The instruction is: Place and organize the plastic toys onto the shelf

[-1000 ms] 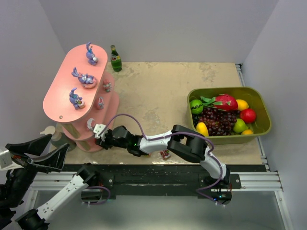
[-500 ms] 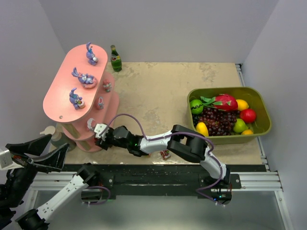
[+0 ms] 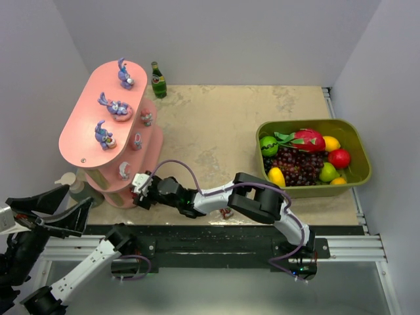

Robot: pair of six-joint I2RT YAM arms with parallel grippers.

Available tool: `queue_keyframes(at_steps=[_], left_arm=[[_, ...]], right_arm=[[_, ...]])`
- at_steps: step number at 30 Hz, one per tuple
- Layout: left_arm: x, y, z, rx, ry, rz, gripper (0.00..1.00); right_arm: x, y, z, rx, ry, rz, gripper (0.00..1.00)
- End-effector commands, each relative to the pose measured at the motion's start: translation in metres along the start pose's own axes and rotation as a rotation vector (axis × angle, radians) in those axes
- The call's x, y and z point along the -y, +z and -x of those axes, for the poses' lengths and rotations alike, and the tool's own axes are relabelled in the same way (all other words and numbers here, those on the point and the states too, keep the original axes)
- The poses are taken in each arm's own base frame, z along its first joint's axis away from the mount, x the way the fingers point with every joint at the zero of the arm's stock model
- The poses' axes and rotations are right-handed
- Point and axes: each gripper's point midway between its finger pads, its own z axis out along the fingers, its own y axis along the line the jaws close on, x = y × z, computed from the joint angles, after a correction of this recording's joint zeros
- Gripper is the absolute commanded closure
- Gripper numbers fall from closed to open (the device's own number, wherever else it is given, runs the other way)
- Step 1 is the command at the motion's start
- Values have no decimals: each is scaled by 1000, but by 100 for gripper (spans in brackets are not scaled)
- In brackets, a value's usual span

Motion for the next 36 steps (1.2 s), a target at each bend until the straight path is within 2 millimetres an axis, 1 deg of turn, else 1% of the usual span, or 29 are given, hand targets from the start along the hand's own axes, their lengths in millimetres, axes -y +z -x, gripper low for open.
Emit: queue_keyframes(at_steps=[1, 2, 5, 6, 8, 9, 10, 12, 13, 14, 15, 16, 17, 18, 19, 20, 21, 22, 23, 24, 25, 26, 28, 31, 35, 36], left_arm=[[3, 3, 5, -3, 12, -2, 1], [3, 2, 6, 0, 9, -2, 1], [3, 2, 6, -2, 8, -2, 0], [3, 1, 5, -3, 7, -2, 1], [2, 0, 6, 2, 6, -1, 1], [2, -1, 8, 7, 2, -3, 1], [3, -2, 9, 8, 0, -4, 0], [3, -5, 13, 20, -5, -7, 1], [3, -6, 14, 21, -6, -8, 0], [3, -7, 14, 24, -8, -10, 0], [3, -7, 14, 25, -9, -12, 1], [3, -6, 13, 19, -8, -9, 0], [2, -7, 12, 21, -9, -9, 1], [1, -5, 8, 14, -8, -5, 0], [1, -4, 6, 9, -9, -3, 0], [1, -4, 5, 16, -16, -5, 0], [1, -1, -1, 3, -18, -3, 0], [1, -2, -2, 9, -23, -6, 0], [1, -1, -3, 11, -27, -7, 0], [1, 0, -7, 2, -30, -6, 0], [1, 1, -8, 0, -33, -7, 0], [2, 1, -10, -5, -36, -10, 1], [3, 0, -11, -9, -42, -17, 1], [3, -4, -9, -1, -52, -23, 0], [3, -7, -7, 7, -59, -25, 0], [2, -8, -6, 8, -58, -22, 0]], right_arm=[[10, -11, 58, 137, -10, -54, 28], [12, -14, 63, 148, -10, -59, 27], [14, -20, 66, 148, -7, -76, 27], [19, -25, 74, 159, 0, -101, 27], [28, -32, 66, 104, 33, -153, 27], [35, -40, 79, 103, 54, -180, 27], [44, -49, 70, 65, 80, -243, 26], [51, -66, 64, 21, 163, -293, 26], [60, -84, 60, -16, 194, -343, 26], [62, -93, 57, -31, 267, -376, 26], [62, -102, 49, -63, 298, -393, 26], [63, -116, 45, -122, 319, -410, 26], [66, -126, 39, -144, 407, -476, 26], [66, -133, 33, -177, 450, -498, 26], [64, -148, 18, -258, 464, -523, 26], [64, -154, 11, -273, 546, -568, 26], [63, -163, -1, -304, 572, -597, 26], [60, -172, -13, -335, 623, -628, 25], [59, -178, -15, -332, 647, -647, 25], [57, -187, -27, -355, 659, -666, 25], [56, -195, -34, -367, 702, -698, 26], [56, -202, -37, -372, 716, -719, 26], [59, -218, -49, -389, 732, -788, 27], [56, -228, -53, -392, 733, -810, 27], [50, -229, -62, -436, 721, -812, 29], [49, -227, -62, -438, 724, -812, 30]])
